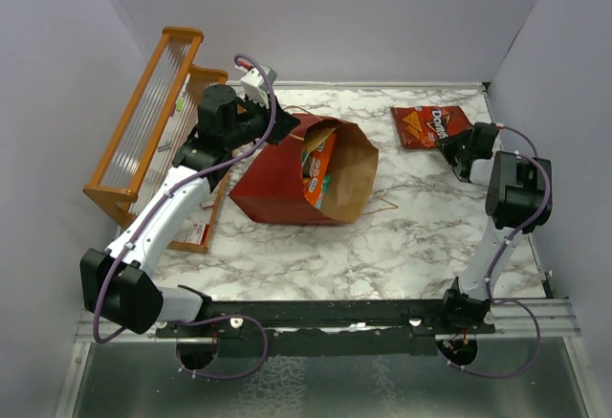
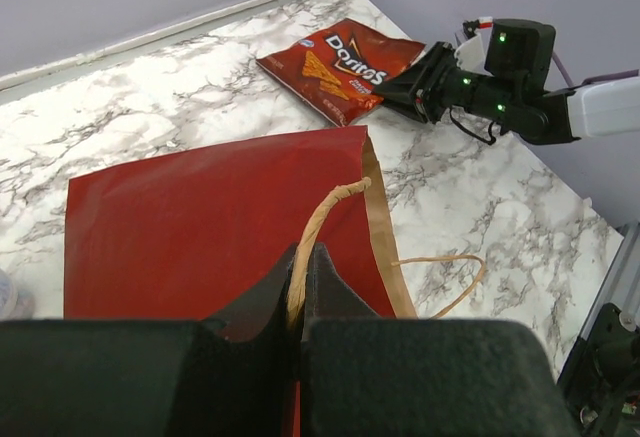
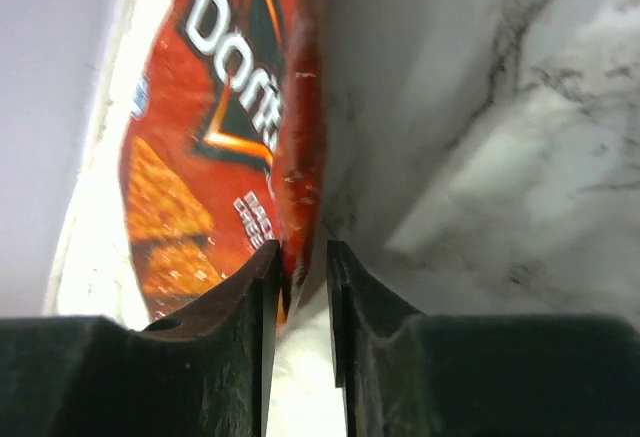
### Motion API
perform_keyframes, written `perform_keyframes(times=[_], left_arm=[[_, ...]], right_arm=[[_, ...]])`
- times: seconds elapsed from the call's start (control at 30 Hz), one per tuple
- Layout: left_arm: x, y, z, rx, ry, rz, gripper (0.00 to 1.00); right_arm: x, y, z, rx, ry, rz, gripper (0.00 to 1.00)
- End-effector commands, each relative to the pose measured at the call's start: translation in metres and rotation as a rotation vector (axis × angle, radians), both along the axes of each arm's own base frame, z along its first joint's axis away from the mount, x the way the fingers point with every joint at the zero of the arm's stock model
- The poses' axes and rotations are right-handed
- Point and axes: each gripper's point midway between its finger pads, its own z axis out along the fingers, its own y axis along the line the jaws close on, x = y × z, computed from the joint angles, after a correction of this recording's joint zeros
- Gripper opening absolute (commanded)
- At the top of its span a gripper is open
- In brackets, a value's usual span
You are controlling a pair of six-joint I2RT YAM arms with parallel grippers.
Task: Take the snacks out of the paper bag
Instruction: Place the snack at the center of the board, then take out the snack from the paper bag.
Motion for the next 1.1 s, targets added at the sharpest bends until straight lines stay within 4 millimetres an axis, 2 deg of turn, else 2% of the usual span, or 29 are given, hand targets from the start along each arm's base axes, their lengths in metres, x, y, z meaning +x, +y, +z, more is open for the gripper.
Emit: perform_keyframes(times=[0.0,0.1,0.17,0.2,0.33,0.5,0.63,0.73,0.8,0.83,0.97,1.07], left_arm=[[-0.002,0.003,0.011,-0.022,-0.038,0.008,0.0],[-0.002,0.004,0.012,-0.024,-0.043,0.009,0.0],[-0.003,0.004,0.013,-0.025,-0.047,0.011,0.0],[-0.003,0.004,0.014,-0.025,-0.049,0.011,0.0],[-0.003,0.004,0.013,-0.026,-0.045,0.008,0.0],[-0.005,0.001,0.014,-0.037,-0.037,-0.009,0.0],[-0.007,0.001,0.016,-0.041,-0.043,-0.014,0.0],[-0.005,0.001,0.014,-0.039,-0.034,-0.011,0.0],[-0.004,0.0,0.015,-0.044,-0.031,-0.015,0.0],[-0.004,0.0,0.014,-0.046,-0.026,-0.017,0.0],[-0.005,-0.002,0.014,-0.058,-0.018,-0.03,0.0],[-0.005,-0.002,0.015,-0.06,-0.021,-0.027,0.0]], right_arm=[[-0.022,-0.004,0.005,-0.014,0.005,0.025,0.34],[-0.036,-0.01,0.019,-0.018,0.013,0.031,0.36],[-0.053,-0.014,0.027,-0.042,0.028,0.014,0.39],[-0.061,-0.011,0.033,-0.056,0.017,0.028,0.41],[-0.089,0.022,0.067,-0.089,-0.092,0.198,0.39],[-0.128,0.084,0.096,-0.072,-0.216,0.445,0.4],[-0.158,0.117,0.12,-0.116,-0.264,0.582,0.45],[-0.181,0.141,0.146,-0.111,-0.331,0.682,0.53],[-0.193,0.165,0.162,-0.092,-0.37,0.764,0.61],[-0.2,0.185,0.171,-0.073,-0.387,0.827,0.64],[-0.213,0.248,0.185,0.029,-0.379,0.958,0.66],[-0.211,0.287,0.193,0.044,-0.399,0.981,0.68]])
